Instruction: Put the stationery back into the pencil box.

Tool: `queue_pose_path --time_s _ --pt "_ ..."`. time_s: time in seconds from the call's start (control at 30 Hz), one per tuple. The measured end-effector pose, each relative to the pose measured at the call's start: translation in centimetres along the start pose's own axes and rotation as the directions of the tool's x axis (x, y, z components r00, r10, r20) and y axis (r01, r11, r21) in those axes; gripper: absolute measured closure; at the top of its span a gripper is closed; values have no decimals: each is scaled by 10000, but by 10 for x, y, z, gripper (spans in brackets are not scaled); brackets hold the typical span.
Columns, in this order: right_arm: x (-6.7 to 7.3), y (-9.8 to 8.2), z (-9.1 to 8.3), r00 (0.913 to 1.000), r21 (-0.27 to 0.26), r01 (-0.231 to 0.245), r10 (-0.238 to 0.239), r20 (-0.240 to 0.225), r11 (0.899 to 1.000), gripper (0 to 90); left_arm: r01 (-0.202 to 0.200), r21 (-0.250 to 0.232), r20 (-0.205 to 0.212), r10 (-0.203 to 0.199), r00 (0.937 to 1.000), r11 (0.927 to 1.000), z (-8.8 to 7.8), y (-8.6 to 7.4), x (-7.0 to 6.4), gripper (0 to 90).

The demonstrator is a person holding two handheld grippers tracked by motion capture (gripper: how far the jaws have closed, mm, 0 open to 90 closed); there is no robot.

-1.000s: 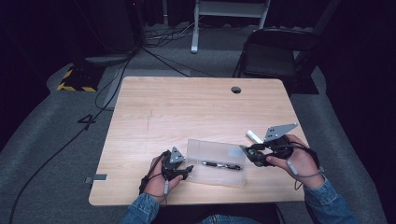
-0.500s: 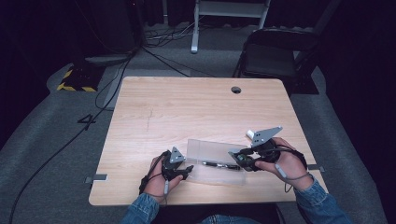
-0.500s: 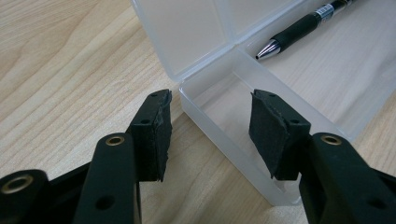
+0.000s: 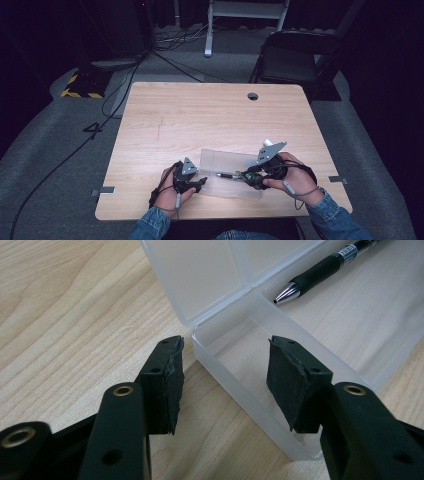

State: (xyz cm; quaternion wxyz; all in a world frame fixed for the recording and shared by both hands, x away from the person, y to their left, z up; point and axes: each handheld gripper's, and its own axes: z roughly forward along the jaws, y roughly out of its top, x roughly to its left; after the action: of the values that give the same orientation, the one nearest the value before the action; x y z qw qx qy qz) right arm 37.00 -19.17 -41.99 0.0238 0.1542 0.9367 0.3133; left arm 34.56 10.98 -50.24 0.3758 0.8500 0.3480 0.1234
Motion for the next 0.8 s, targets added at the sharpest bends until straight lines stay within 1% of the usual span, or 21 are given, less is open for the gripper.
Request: queue_pose_path --time_s 0.2,0.4,0.6,0.8 --pt "2 0 12 9998 160 163 -161 -151 9997 518 5 -13 -14 -5 10000 10000 0 0 0 490" --pt "3 0 22 9993 437 263 -251 -294 9987 518 -7 0 0 7 10000 10000 0 0 0 491" --pt "0 -4 28 9991 715 305 -283 -320 9970 518 -5 0 -1 5 10000 10000 0 0 0 491" --pt "-2 -6 32 9987 870 352 -320 -386 9956 518 -6 -1 -5 6 10000 10000 0 0 0 491"
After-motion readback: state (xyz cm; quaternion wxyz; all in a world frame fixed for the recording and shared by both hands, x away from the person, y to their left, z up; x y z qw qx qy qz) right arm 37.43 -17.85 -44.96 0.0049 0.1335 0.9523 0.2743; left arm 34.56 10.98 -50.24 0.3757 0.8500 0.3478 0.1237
